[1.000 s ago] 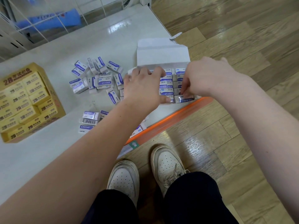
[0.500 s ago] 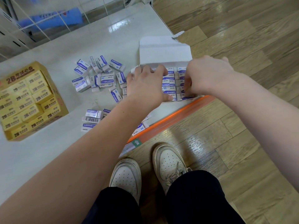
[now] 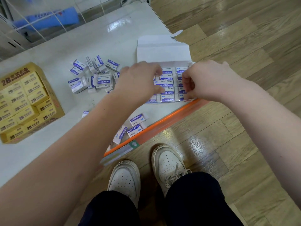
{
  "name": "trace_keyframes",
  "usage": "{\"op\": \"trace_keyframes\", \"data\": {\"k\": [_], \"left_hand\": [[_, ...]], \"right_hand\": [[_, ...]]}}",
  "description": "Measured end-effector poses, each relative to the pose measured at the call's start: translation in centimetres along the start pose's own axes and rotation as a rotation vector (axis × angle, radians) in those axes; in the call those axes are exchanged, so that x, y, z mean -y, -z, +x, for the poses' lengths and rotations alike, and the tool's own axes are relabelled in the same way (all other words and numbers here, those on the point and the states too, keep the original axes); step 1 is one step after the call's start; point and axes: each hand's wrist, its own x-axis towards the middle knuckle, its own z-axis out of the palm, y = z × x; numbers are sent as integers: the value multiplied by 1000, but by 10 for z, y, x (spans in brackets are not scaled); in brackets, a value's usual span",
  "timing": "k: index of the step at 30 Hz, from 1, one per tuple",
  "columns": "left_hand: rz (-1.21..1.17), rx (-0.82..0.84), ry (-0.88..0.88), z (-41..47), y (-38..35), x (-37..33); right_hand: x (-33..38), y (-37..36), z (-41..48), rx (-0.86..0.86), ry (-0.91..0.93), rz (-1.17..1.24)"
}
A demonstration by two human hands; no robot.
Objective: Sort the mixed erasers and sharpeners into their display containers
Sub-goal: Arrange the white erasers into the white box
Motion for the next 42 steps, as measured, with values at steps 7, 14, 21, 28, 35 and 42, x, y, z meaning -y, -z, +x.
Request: {"op": "trace_keyframes", "data": {"k": [7,14,21,28,35,42], "left_hand": [[89,-114,-77,-6,2,10],[179,-171,-171,-7,-3,22],[-168,-366,-39,-30,-14,43],[-267,-290,22,-36,-17,38],[-256,-253,-18,-38,-15,38],[-269,-265,-50,-39,-17,36]], "right_hand": [[0,-2,2,-30,-6,65],[18,-20,7,-356,169,299],[46,-42,35,-439,266,394],[61,-44,51,-577,128,564],[58,-46,45,-508,186,527],[45,-41,37,-479,359,454]]}}
